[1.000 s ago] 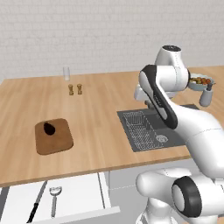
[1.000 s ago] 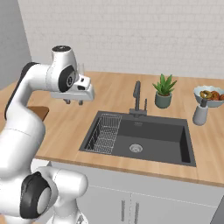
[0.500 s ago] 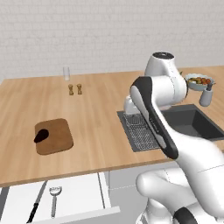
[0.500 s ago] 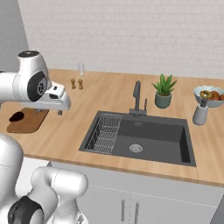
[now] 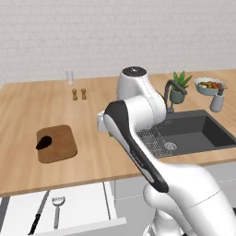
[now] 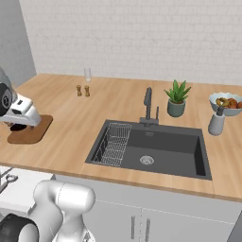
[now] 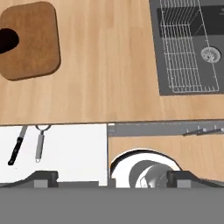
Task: Place the appropriate cutting tool for cutting the avocado skin on the cutting board.
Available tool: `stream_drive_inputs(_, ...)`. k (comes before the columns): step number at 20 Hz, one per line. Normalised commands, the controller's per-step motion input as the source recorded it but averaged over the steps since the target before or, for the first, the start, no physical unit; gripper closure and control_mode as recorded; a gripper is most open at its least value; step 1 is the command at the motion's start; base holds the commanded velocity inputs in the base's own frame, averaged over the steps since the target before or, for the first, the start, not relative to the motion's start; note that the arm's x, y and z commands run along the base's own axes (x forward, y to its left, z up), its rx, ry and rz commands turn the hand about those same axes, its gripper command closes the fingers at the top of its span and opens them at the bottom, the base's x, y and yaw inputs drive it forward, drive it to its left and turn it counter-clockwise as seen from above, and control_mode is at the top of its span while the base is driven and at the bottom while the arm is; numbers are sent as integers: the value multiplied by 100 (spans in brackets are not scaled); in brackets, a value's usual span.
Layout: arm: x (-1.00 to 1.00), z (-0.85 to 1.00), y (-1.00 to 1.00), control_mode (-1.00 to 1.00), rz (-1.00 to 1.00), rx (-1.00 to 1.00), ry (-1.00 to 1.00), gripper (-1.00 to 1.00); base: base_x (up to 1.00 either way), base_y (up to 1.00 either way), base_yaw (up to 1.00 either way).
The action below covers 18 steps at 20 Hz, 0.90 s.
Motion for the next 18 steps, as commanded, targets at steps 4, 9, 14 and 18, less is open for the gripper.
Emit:
stream_drive_inputs(4,0,-6,100,-100,-14,0,4,-100,0,0,0)
stream_drive_inputs(9,-16,-37,100,-100,-17,0,5,-100,0,0,0)
stream_drive_inputs(14,-28,-50,84,-100,-3,0,10,-100,0,0,0)
stream_drive_inputs(18,-23,-54,79,-100,0,0,12,-100,0,0,0)
